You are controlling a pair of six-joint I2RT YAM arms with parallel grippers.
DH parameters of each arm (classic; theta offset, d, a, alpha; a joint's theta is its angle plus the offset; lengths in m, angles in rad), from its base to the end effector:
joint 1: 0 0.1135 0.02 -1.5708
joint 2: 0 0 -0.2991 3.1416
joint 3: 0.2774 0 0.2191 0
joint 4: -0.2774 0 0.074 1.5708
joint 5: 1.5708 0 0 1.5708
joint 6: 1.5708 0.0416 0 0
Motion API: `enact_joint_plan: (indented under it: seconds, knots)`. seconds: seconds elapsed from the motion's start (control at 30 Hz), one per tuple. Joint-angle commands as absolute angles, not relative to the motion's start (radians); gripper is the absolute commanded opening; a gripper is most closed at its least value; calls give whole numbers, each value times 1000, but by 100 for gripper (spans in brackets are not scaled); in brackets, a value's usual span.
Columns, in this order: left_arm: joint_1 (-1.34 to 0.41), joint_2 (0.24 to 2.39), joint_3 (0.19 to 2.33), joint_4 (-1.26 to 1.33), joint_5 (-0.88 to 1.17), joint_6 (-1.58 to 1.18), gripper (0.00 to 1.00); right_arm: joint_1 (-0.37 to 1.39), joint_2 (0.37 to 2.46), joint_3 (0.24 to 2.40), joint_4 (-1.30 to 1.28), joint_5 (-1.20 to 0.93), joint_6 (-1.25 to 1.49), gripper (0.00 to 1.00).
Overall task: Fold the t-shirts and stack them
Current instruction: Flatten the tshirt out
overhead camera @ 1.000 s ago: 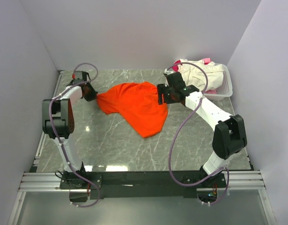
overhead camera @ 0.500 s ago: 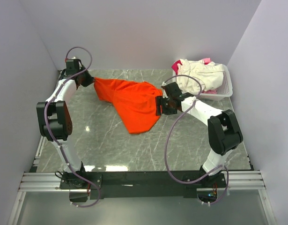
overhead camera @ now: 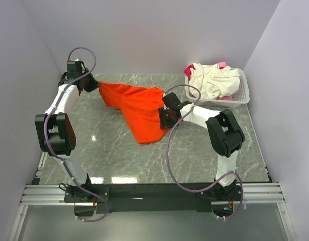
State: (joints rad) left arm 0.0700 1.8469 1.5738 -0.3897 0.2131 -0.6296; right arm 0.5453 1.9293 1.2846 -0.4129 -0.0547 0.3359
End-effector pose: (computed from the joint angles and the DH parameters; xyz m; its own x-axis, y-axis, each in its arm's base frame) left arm 0.4106 0.0200 0.3317 -0.5538 -0.6157 -0.5605 -0.2823 0.7721 -0.5693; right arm 0.3290 0.2022 0.2143 -0.8815 -0.1498 -0.4478 -0.2651 0.9418 0.2068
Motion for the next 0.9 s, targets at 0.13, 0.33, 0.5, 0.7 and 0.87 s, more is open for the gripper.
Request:
enact_joint_plan:
  seconds: [0.13,0.33,0.5,0.7,0.87]
  knots:
    - [83,1757,1577,-449,204,-574,0,545,1957,1322,-463,-2,371,1]
    - [115,1628,1519,-457,82,-506,0,542,1813,1399,-606,115,405,0]
    - [164,1523,1401,-408,21,-443,0,541,1675,1509,-768,247,439,0]
    - [166,1473,1326,-407,101,-457,0,540,1672,1835,-1061,386,473,0]
    - [164,1437,1279,-410,100,-446,0,540,1843,2011,-1036,370,401,0]
